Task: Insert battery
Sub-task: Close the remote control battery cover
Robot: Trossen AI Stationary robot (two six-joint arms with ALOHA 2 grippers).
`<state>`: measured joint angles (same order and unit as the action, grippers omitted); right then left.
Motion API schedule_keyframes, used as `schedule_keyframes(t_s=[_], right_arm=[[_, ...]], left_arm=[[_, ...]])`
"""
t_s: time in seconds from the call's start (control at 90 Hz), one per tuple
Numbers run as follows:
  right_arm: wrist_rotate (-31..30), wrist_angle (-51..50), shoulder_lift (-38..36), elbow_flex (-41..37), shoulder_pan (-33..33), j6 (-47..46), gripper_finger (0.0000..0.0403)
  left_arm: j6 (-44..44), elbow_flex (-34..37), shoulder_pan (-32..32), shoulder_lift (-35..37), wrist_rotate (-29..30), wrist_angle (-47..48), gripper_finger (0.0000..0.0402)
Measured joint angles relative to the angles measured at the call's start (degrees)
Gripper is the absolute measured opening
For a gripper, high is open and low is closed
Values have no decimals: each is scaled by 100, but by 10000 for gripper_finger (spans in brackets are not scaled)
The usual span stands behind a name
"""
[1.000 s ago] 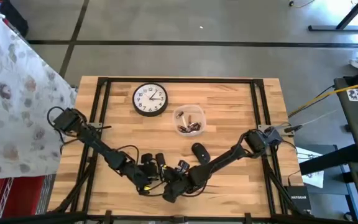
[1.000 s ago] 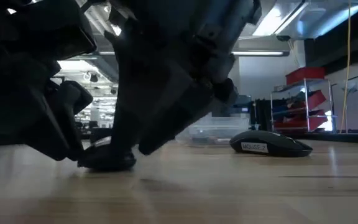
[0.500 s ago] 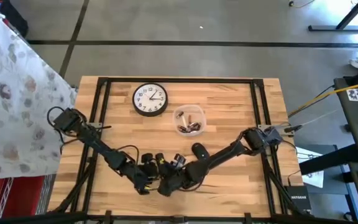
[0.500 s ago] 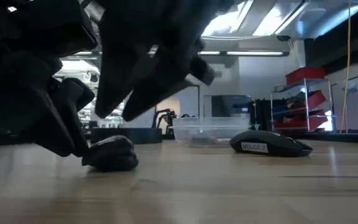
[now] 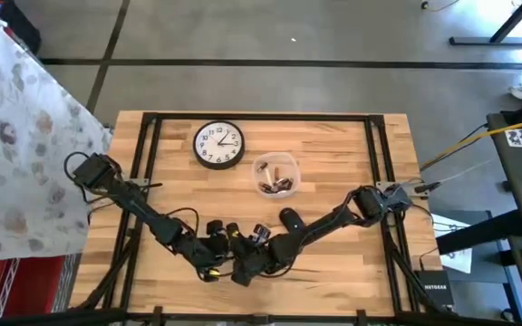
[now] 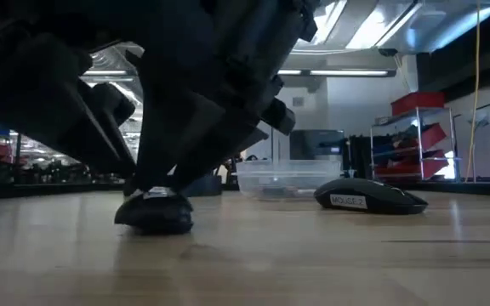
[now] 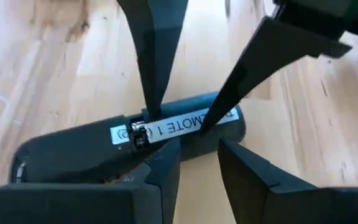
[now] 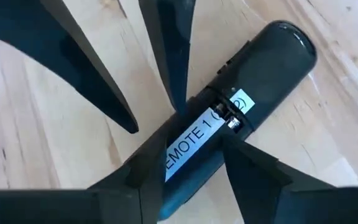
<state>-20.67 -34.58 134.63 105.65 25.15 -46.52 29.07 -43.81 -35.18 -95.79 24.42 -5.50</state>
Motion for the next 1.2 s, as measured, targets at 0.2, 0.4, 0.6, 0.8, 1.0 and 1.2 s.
schedule_keyframes(t_s=[0.2, 0.4, 0.6, 0.8, 1.0, 1.2], right_arm=[[50, -10, 0, 0, -2, -13, 147], [76, -23, -4, 44, 33, 22, 147], [64, -60, -4, 85, 33, -136, 147], [-61, -124, -59, 85, 33, -342, 147], [-193, -177, -107, 87, 33, -413, 147], [-111, -365, -107, 50, 41, -437, 147]], left_arm=[[32, 0, 2, 143, 361, 550, 95], [47, 0, 2, 208, 503, 762, 95], [47, 0, 2, 208, 510, 798, 95], [47, 0, -2, 208, 508, 798, 95], [47, 0, -7, 208, 504, 800, 95], [82, 0, -9, 206, -287, 973, 95]])
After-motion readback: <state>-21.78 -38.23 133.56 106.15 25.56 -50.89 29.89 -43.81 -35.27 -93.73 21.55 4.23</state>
